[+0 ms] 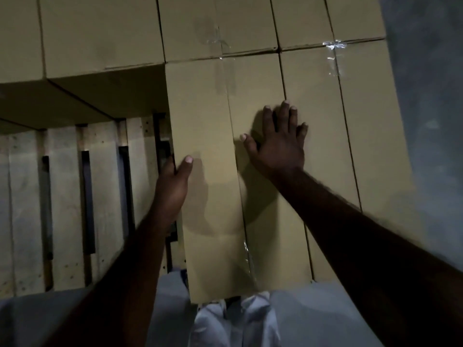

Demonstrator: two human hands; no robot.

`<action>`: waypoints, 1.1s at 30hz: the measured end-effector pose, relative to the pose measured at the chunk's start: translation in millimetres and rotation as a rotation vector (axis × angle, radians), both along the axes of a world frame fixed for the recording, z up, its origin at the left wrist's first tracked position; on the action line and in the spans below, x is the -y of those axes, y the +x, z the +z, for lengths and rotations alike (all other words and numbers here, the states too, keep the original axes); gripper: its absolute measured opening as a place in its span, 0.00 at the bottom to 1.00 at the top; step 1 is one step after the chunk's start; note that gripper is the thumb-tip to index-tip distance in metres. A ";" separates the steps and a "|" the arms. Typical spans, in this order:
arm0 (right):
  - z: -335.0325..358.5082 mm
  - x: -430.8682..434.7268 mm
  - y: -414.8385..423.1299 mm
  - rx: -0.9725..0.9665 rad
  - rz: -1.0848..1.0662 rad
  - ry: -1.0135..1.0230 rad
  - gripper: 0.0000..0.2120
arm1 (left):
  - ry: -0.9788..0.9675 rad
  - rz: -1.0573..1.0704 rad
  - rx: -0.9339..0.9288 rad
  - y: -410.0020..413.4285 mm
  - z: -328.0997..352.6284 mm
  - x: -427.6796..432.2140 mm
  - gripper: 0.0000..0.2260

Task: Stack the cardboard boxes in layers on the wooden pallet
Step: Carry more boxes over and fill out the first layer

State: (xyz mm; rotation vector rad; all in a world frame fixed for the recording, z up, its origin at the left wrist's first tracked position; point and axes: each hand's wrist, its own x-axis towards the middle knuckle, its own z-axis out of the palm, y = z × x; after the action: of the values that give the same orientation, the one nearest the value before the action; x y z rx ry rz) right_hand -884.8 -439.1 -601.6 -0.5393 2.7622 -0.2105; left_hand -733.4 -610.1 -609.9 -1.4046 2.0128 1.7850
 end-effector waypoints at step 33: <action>214.8 -34.7 147.5 0.157 0.276 0.099 0.35 | -0.433 -0.700 0.213 89.8 230.5 -44.1 0.33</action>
State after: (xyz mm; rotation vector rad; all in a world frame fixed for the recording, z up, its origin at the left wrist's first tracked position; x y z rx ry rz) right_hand -737.3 -404.4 -386.8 -0.8306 2.4972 -0.0494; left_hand -643.6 -566.1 -379.3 -0.7410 2.4290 0.9132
